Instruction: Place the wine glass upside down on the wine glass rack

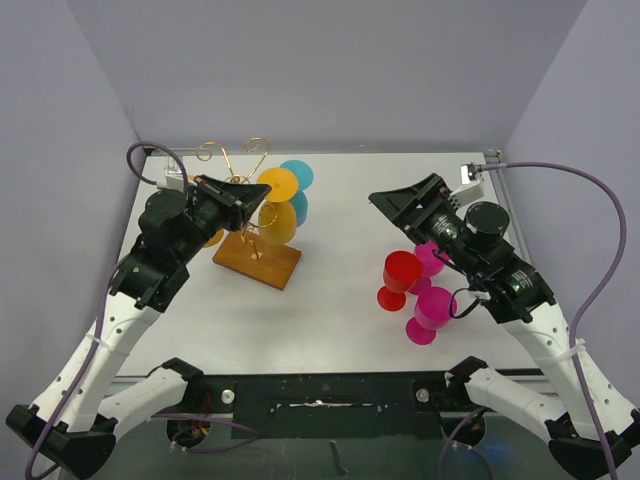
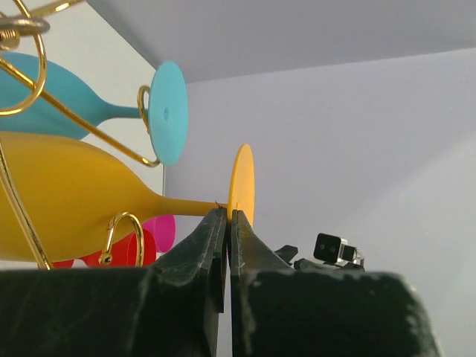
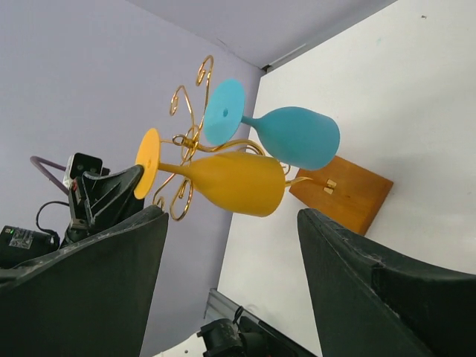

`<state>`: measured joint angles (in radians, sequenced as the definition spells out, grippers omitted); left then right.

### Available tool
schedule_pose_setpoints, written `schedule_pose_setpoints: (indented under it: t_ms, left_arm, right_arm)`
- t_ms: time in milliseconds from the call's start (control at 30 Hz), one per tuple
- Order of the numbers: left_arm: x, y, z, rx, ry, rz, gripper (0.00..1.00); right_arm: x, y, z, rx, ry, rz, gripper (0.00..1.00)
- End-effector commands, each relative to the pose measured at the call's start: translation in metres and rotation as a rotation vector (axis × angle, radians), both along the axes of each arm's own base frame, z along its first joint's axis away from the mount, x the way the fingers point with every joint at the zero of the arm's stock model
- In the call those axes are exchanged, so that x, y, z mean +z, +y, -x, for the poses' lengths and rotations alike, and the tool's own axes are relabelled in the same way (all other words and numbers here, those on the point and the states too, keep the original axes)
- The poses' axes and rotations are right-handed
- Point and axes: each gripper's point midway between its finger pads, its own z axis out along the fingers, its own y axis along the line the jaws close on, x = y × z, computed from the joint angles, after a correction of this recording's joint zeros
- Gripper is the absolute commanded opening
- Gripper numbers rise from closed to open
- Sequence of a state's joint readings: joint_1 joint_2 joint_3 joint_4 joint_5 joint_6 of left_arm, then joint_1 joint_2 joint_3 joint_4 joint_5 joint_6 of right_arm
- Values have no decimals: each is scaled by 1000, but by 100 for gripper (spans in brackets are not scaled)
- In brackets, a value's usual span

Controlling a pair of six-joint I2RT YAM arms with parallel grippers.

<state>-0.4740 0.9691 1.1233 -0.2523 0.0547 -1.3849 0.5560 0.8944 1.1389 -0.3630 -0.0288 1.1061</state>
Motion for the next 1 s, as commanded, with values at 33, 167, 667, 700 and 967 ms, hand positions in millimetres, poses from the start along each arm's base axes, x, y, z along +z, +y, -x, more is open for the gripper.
schedule_pose_setpoints:
  t_ms: [33, 167, 667, 700, 967]
  left_arm:
    - [37, 23, 2, 100, -92, 58, 0]
    - [32, 31, 1, 137, -81, 58, 0]
    - [13, 48, 3, 199, -48, 29, 0]
    - [10, 49, 5, 200, -41, 27, 0]
    - [0, 51, 20, 174, -23, 15, 0]
  right_arm:
    - [35, -14, 4, -50, -94, -41, 72]
    - [35, -14, 5, -51, -90, -43, 72]
    - [33, -16, 5, -59, -83, -46, 71]
    - [33, -16, 5, -60, -83, -48, 71]
    - [27, -13, 4, -50, -63, -49, 71]
